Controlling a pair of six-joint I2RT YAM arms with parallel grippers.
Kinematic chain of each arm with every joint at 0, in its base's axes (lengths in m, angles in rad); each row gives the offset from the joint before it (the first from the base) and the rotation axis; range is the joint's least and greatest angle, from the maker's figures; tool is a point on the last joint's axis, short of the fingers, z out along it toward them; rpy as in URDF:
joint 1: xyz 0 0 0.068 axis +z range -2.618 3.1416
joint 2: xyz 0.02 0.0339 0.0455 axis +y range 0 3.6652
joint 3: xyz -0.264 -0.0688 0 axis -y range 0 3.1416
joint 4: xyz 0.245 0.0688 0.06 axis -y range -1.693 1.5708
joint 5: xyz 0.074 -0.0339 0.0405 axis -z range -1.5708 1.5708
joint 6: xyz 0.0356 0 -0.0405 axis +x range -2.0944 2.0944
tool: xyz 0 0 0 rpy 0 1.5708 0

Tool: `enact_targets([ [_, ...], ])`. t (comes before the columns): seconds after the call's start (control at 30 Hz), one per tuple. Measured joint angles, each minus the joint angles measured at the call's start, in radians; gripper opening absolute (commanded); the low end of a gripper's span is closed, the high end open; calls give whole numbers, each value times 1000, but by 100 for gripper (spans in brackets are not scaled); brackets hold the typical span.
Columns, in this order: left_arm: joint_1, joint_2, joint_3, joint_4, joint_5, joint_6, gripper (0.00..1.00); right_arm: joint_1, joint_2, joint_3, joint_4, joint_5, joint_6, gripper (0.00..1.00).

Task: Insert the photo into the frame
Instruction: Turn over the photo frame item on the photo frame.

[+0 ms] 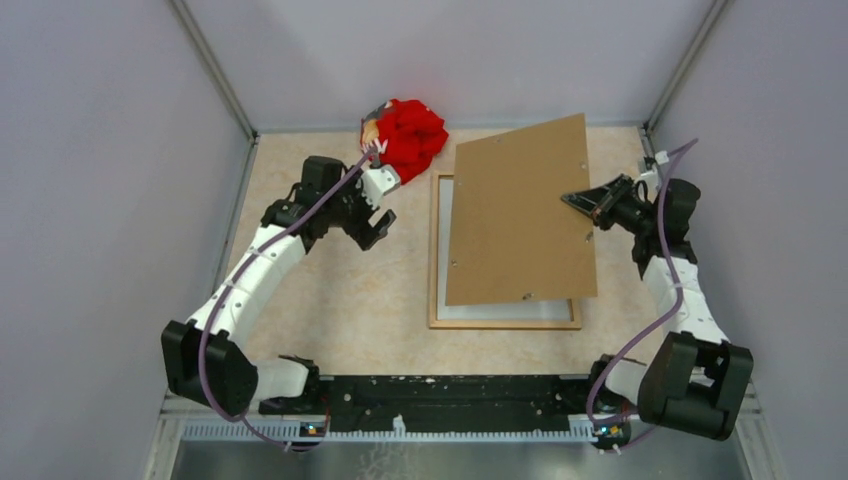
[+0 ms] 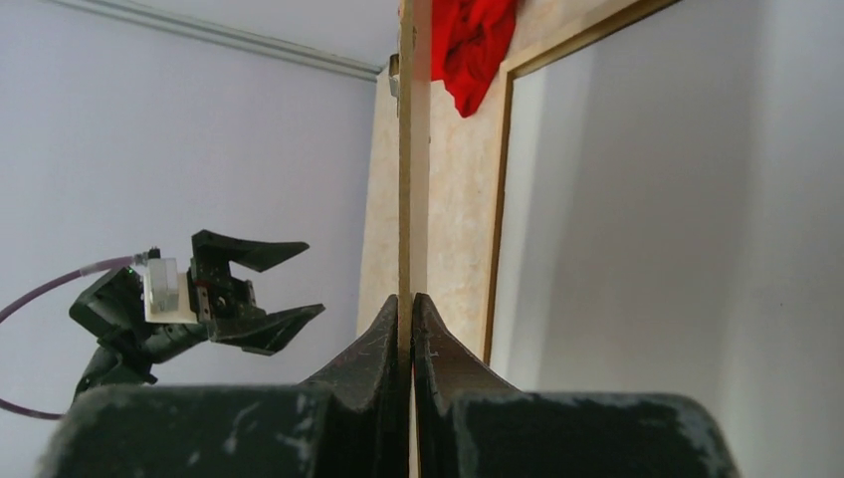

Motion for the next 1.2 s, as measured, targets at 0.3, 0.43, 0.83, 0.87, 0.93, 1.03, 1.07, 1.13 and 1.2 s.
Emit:
enact_targets([
  [0.3,0,69,-3,56,39,1,93,-3,144,-3,-4,-31,-76,0],
  [0.43,0,106,-3,71,49,1,93,-3,198,-3,-3,-30,-105,0],
  [0.83,0,156,-3,71,51,18,92,-3,291,-79,169,-48,-51,0],
  [0.87,0,159,-4,70,51,19,94,-3,294,-83,179,-49,-48,0],
  [0.93,0,165,-4,69,51,22,98,-3,298,-92,207,-53,-39,0],
  [1.03,0,167,-5,68,54,24,98,-3,302,-117,261,-61,-17,0],
  [1.07,0,167,-5,68,54,24,98,-3,304,-122,272,-63,-13,0],
  [1.13,0,167,-6,67,54,26,98,-3,314,-132,294,-66,-2,0],
  [1.2,0,167,-7,67,54,27,98,-3,322,-135,307,-68,5,0],
])
